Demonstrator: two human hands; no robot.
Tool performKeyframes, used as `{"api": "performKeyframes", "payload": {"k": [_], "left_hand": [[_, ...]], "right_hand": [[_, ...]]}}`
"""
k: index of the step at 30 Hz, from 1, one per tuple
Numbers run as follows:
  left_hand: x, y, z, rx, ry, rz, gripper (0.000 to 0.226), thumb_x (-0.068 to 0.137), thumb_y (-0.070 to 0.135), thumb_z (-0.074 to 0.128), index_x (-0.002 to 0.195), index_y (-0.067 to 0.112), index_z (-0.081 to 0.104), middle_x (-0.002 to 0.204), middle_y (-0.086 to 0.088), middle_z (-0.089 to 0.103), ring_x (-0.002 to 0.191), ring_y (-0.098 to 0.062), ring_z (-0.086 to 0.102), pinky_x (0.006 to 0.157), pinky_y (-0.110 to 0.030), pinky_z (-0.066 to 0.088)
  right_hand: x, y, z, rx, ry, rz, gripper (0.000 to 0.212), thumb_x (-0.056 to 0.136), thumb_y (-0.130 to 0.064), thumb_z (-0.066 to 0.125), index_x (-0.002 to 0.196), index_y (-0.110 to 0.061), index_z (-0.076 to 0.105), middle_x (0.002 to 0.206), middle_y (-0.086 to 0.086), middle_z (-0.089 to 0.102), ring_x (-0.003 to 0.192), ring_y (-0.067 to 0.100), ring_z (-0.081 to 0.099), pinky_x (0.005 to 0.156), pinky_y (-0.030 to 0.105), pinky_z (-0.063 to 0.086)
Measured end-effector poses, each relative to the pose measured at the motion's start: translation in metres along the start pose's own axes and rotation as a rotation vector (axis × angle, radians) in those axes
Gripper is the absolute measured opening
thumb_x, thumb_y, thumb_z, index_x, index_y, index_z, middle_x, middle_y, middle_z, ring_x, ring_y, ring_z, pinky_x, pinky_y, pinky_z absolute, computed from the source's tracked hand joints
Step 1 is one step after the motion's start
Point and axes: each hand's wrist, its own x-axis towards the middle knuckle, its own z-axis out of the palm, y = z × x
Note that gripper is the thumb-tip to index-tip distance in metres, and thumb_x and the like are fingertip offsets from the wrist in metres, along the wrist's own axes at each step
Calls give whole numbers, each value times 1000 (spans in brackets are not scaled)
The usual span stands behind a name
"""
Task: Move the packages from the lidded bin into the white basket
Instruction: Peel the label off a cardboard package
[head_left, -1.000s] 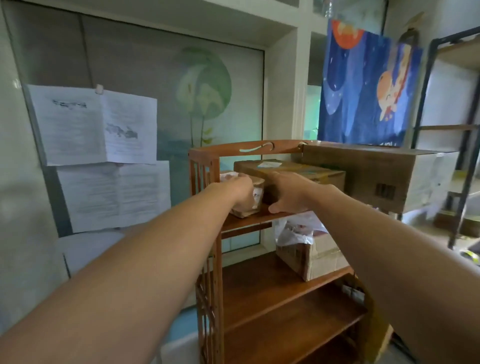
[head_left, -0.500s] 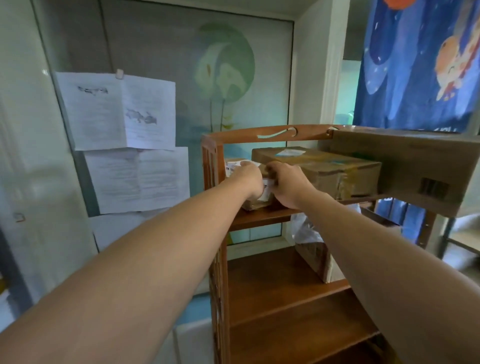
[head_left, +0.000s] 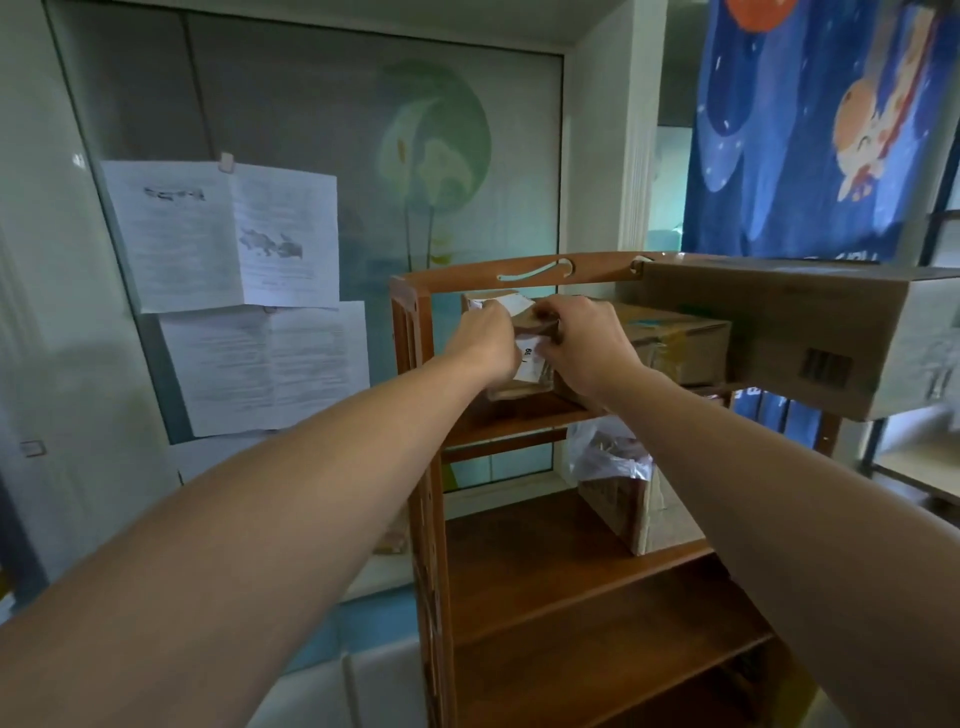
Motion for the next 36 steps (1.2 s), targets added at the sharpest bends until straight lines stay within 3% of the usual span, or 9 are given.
{"api": "performKeyframes", "payload": {"k": [5, 11, 17, 20, 22, 27, 30, 33, 36], "left_hand": [[-18, -6, -3, -39, 15, 48, 60, 96, -2, 60, 151, 7, 38, 135, -14, 60, 120, -31, 61, 93, -35, 54], [-35, -19, -19, -89, 37, 123, 59, 95, -4, 55, 151, 9, 39, 132, -12, 61, 115, -27, 62, 82, -29, 51], [-68, -34, -37, -169, 75, 240, 49, 96, 0, 58, 143, 11, 48, 129, -9, 66, 116, -26, 64, 94, -37, 57], [-92, -43, -51, -232, 82, 282, 49, 97, -1, 56, 143, 12, 48, 126, -9, 66, 115, -26, 64, 95, -39, 57], [-110, -51, -62, -273, 80, 300, 50, 98, 0, 54, 146, 13, 46, 127, -10, 65, 116, -26, 63, 97, -37, 55], [-160, -77, -94, -321, 79, 336, 56, 102, 1, 47, 156, 14, 35, 138, -10, 59, 127, -25, 56, 99, -29, 46], [-185, -96, -112, -342, 86, 357, 56, 102, -2, 46, 155, 14, 36, 136, -10, 60, 122, -23, 57, 88, -19, 41], [-206, -118, -130, -352, 97, 355, 56, 102, -2, 45, 155, 14, 37, 137, -11, 59, 124, -26, 56, 95, -25, 45], [-224, -144, -148, -346, 112, 341, 51, 103, -1, 44, 151, 15, 43, 138, -9, 59, 119, -17, 54, 93, -18, 41]], "right_hand": [[-13, -10, -13, -9, 11, 0, 40, 94, -12, 70, 132, -19, 62, 123, 1, 68, 97, 9, 53, 89, 25, 45], [-34, -40, -24, -79, 33, -35, 35, 94, -14, 70, 128, -16, 64, 119, 3, 69, 100, 13, 61, 87, 23, 45], [-63, -75, -41, -119, 94, -40, 24, 95, -13, 65, 119, -13, 70, 113, 6, 69, 103, 20, 63, 89, 22, 41], [-82, -95, -43, -117, 156, -42, 24, 91, -14, 68, 115, -13, 69, 108, 3, 66, 97, 16, 59, 80, 15, 38], [-95, -112, -42, -97, 199, -30, 26, 90, -17, 69, 115, -15, 67, 107, -1, 60, 93, 12, 54, 72, 8, 32], [-132, -162, -32, -77, 312, -15, 24, 88, -23, 69, 111, -18, 64, 107, -3, 54, 85, 8, 50, 68, 8, 34], [-151, -192, -27, -65, 330, -17, 26, 89, -23, 69, 113, -17, 62, 111, -2, 53, 86, 6, 48, 67, 7, 32], [-165, -222, -20, -52, 330, -15, 27, 89, -23, 68, 114, -19, 59, 112, -1, 51, 87, 8, 49, 68, 8, 32], [-176, -254, -11, -33, 297, -27, 30, 89, -24, 67, 117, -19, 58, 112, 0, 51, 90, 9, 50, 71, 10, 38]]}}
